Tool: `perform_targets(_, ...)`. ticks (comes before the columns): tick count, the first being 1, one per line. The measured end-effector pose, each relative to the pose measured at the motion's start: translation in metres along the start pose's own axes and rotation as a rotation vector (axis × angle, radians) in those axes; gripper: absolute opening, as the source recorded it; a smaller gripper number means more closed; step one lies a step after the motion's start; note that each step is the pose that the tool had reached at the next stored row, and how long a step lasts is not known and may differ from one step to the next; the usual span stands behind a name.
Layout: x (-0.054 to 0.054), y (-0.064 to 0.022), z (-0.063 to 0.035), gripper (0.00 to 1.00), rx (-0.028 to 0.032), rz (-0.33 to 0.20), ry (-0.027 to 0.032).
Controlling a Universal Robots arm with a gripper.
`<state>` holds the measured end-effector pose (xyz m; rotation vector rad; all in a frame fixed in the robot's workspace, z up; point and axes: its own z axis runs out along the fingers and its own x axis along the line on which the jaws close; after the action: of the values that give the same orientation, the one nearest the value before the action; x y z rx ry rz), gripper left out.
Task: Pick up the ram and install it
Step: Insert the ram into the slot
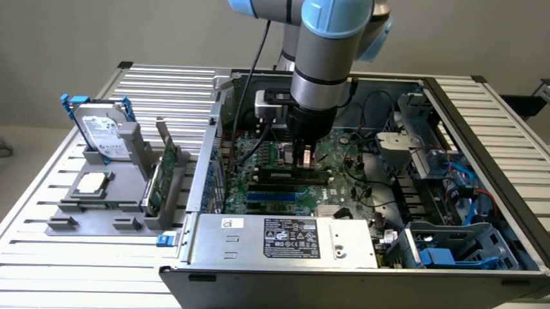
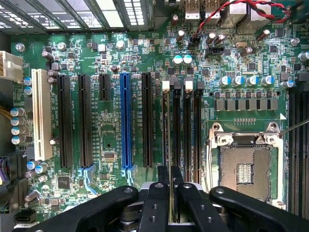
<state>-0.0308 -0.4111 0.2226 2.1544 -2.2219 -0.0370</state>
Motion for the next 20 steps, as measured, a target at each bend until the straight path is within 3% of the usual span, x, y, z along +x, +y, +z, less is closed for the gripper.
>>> perform_targets(16, -0.0003, -0.0003, 0.0032, 0.14, 0.0007, 0.0, 0.0004)
perform_targets(20, -0.0003, 0.0, 0.0031, 0.28, 0.0001, 0.0, 0.0005)
